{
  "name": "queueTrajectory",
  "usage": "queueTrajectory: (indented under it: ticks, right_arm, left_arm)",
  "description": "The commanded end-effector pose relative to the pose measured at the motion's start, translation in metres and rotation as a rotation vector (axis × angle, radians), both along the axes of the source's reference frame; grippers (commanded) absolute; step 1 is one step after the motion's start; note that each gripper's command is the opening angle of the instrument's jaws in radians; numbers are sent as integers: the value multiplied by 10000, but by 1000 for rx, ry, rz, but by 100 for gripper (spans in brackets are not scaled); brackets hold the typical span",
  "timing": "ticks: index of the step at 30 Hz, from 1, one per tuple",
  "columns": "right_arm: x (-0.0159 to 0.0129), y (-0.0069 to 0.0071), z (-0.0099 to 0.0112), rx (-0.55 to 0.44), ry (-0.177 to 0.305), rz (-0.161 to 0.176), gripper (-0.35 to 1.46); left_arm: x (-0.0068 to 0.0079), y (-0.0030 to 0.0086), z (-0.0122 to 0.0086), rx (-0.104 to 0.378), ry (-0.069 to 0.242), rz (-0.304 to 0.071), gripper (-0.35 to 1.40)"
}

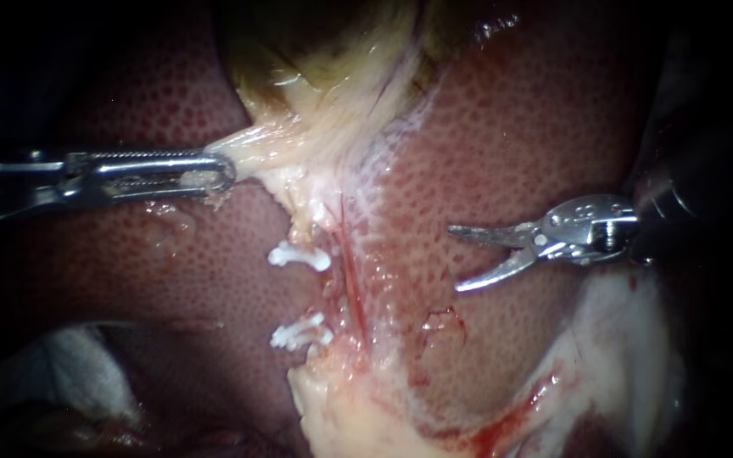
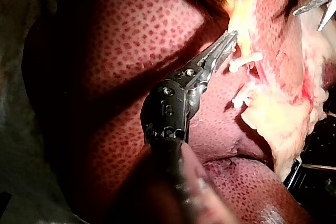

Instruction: Go back from the cut left tube

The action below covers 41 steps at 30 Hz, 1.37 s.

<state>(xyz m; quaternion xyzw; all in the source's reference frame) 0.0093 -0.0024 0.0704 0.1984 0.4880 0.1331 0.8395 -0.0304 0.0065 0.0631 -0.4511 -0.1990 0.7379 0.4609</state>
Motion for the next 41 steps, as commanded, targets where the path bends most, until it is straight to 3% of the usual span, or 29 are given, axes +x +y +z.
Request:
queueTrajectory:
  ticks: [1,7,13,17,23,41]
  right_arm:
    - [-1,0,0,-7,0,-5,145]
    - [-4,-1,-1,-12,1,-9,145]
    - [-5,-1,0,-12,2,-9,145]
    - [-6,-1,-1,-12,2,-10,145]
    - [-6,-2,-2,-12,2,-10,145]
    - [-6,-1,-7,-10,7,-6,143]
  left_arm:
    - [-3,-1,4,-2,1,1,-35]
    - [-20,-8,28,-4,-8,14,-35]
    - [-56,-15,65,1,-13,47,-35]
    - [-76,-18,73,4,-15,60,-35]
    - [-95,-16,84,5,-18,70,-35]
    - [-96,-18,87,5,-20,77,-35]
